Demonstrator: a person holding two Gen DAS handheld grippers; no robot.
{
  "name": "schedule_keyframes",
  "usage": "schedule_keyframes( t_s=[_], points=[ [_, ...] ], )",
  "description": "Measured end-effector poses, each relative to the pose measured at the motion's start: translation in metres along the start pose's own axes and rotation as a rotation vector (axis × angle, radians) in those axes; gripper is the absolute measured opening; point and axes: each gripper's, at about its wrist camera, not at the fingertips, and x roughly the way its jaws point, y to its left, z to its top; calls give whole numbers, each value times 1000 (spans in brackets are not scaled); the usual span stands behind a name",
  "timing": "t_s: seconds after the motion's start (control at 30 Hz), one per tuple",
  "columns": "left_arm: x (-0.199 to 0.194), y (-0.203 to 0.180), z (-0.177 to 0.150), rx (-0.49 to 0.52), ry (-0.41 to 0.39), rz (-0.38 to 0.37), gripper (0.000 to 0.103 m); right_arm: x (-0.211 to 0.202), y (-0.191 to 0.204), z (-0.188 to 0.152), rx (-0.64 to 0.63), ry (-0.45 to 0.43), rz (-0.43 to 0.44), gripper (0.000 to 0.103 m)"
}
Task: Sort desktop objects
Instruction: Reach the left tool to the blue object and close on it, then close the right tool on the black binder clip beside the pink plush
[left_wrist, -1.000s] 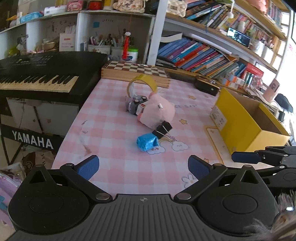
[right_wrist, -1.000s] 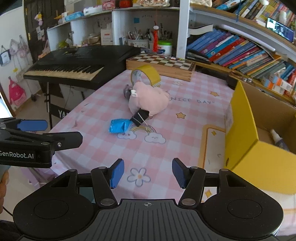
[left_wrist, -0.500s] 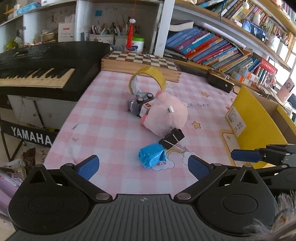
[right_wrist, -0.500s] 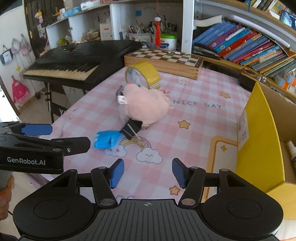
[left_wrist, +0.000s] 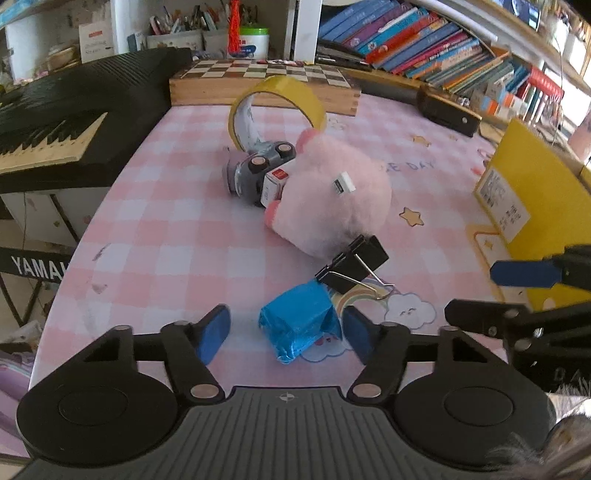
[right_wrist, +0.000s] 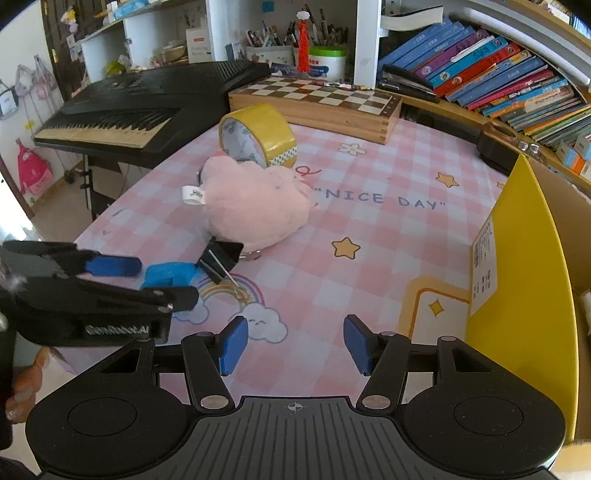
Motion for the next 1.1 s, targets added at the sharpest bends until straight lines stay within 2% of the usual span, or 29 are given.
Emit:
schedule_keyframes(
  t_s=[0.03, 0.07, 0.2, 0.5, 0.67, 0.87, 0.9, 1.0, 1.1],
  points=[
    [0, -1, 1, 12, -4, 1, 48, 2, -1, 1, 1, 3, 5, 58],
    [0, -1, 2, 19, -6, 3, 41, 4, -1, 2, 1, 6, 11, 58],
    [-2, 5, 5, 3, -5, -12, 39, 12, 2, 9, -17, 11, 45, 58],
    [-37, 31, 3, -105, -47, 30, 38, 35, 21, 25, -66, 13, 132, 58],
    [-49, 42, -2, -147, -48, 63, 38, 50, 24, 35, -8, 22, 185, 58],
    [-55, 45, -3, -160, -51, 81, 38, 64, 19, 40, 124, 50, 240, 57],
    [-56, 45, -3, -161, -52, 81, 38, 63, 18, 40, 137, 42, 239, 55],
    [-57, 45, -4, -162, -54, 78, 38, 63, 15, 40, 157, 46, 245, 34],
    [-57, 45, -3, -158, -58, 71, 38, 60, 16, 39, 160, 44, 262, 27]
  ],
)
